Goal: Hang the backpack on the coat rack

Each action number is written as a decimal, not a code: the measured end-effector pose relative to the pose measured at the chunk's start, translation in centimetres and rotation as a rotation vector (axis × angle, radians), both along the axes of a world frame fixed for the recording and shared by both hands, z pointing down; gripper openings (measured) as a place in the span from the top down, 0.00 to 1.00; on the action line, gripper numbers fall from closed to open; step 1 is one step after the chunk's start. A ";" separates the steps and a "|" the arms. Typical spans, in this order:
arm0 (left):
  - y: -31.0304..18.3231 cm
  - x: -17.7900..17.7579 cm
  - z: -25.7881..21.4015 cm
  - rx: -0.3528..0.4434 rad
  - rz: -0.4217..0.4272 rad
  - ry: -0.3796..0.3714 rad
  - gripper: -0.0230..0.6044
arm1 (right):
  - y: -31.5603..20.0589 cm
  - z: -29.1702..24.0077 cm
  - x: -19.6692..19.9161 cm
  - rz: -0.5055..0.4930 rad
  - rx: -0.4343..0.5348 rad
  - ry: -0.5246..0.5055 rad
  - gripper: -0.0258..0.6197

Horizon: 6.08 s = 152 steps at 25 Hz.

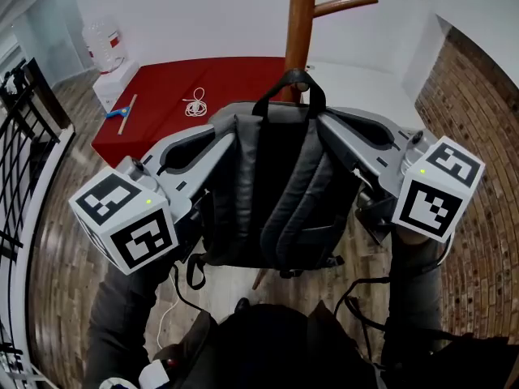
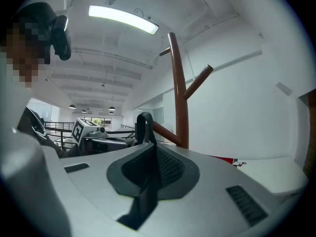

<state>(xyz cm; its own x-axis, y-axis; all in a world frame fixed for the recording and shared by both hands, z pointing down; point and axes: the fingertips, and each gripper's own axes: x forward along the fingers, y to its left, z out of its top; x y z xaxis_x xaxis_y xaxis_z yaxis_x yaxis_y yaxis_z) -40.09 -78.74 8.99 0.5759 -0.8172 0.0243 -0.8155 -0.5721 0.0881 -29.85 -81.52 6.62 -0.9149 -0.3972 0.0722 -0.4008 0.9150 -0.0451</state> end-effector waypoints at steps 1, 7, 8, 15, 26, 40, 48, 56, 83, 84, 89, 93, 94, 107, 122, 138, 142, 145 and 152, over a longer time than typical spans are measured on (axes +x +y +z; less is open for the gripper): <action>-0.4 0.1 -0.2 -0.007 0.016 0.005 0.89 | -0.3 -0.1 0.1 0.004 0.002 0.001 0.93; -1.8 0.6 -1.1 -0.018 0.063 -0.015 0.89 | -1.5 -0.9 0.8 0.004 -0.009 -0.007 0.93; -2.0 0.6 -1.0 -0.024 0.069 -0.015 0.89 | -1.7 -0.8 0.8 0.001 -0.015 -0.008 0.93; -2.3 0.8 -0.9 -0.045 0.104 -0.038 0.89 | -1.8 -0.5 1.0 -0.020 -0.036 -0.001 0.93; -4.5 2.5 2.6 -0.124 0.094 0.009 0.89 | -4.0 3.0 2.6 -0.028 -0.145 -0.038 0.93; -0.2 4.0 9.6 -0.102 -0.034 0.030 0.89 | 0.3 9.6 4.2 -0.056 -0.027 -0.111 0.93; 3.8 4.5 11.0 0.039 -0.075 0.022 0.89 | 4.7 11.1 5.0 -0.022 0.079 -0.200 0.93; 5.8 4.1 11.5 0.084 -0.091 0.031 0.89 | 6.4 11.6 4.6 -0.013 0.087 -0.233 0.93; 7.6 -1.4 4.2 0.107 -0.014 0.018 0.89 | 8.5 3.3 -1.2 -0.026 0.142 -0.114 0.93; 8.1 -1.5 3.9 0.113 0.002 0.020 0.89 | 8.8 3.1 -1.3 -0.024 0.141 -0.121 0.93; 9.0 -2.6 0.1 0.195 0.038 -0.036 0.89 | 9.3 0.8 -2.0 -0.013 0.122 -0.213 0.93; 7.4 -3.3 -2.0 0.230 0.046 -0.113 0.89 | 8.0 -0.2 -2.4 0.016 0.087 -0.272 0.94; 6.6 -2.9 -2.3 0.226 0.054 -0.122 0.89 | 7.4 -0.4 -2.1 0.028 0.082 -0.280 0.94; 2.6 -0.5 -3.1 0.107 0.202 -0.081 0.89 | 3.9 -1.8 0.7 0.128 0.025 -0.283 0.94; 0.2 -0.1 1.6 -0.015 0.196 -0.017 0.89 | 1.5 2.3 0.8 0.076 -0.096 -0.261 0.94; 5.9 -0.8 3.2 0.065 0.190 0.012 0.89 | 7.8 3.6 0.0 0.107 0.033 -0.261 0.93; 7.5 -1.9 3.0 0.114 0.207 0.014 0.89 | 9.7 3.3 -1.0 0.142 0.087 -0.256 0.94; 8.9 -2.3 2.7 0.152 0.208 0.025 0.89 | 11.2 3.0 -1.4 0.165 0.113 -0.260 0.94; 15.4 -0.8 2.8 0.213 0.185 0.019 0.89 | 17.6 3.4 0.2 0.153 0.148 -0.278 0.94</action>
